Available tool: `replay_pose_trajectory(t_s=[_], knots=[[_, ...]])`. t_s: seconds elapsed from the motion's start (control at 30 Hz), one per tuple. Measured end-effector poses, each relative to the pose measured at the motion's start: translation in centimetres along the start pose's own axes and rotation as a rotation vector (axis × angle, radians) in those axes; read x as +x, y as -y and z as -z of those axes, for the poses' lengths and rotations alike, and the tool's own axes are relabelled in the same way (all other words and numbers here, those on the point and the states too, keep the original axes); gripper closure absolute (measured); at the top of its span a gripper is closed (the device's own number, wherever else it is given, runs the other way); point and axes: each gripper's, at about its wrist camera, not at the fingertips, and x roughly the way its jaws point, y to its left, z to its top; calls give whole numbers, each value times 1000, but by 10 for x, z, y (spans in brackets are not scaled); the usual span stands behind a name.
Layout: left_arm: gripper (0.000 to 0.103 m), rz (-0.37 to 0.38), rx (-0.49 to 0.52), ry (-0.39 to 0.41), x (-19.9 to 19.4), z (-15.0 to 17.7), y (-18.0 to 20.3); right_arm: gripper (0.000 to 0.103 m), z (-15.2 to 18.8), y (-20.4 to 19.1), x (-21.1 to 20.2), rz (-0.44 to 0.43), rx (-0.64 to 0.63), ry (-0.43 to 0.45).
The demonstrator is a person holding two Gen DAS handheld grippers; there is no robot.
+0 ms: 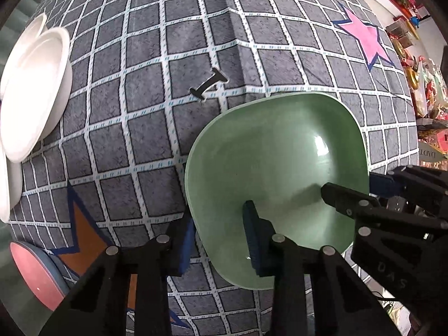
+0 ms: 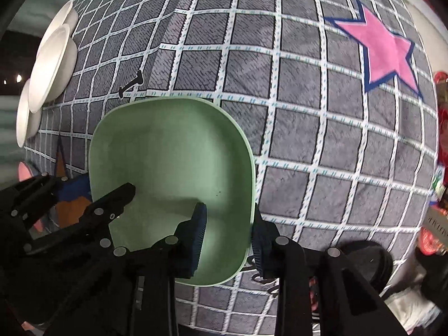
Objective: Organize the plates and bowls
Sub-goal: 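Carry the green plate with both grippers onto the pink plate and release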
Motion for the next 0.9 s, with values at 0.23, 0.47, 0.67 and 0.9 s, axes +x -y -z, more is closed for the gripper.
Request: replay_pose_trajectory(t_s=[0.23,0.47,0.67,0.9], knots=[[67,-9,-5,-11,6,17,-3,70,18,-28,19,-12,-31,-40],[67,-16,3,-9,14,42,-15,70,43,-79,41,-25,-30,-68],[67,-6,16,-11,17,59,-30,70,56,-117,55,-43,-5,-87],[67,10,-10,18,9,74,-71,70,70,-189,43,-49,-9,-77]])
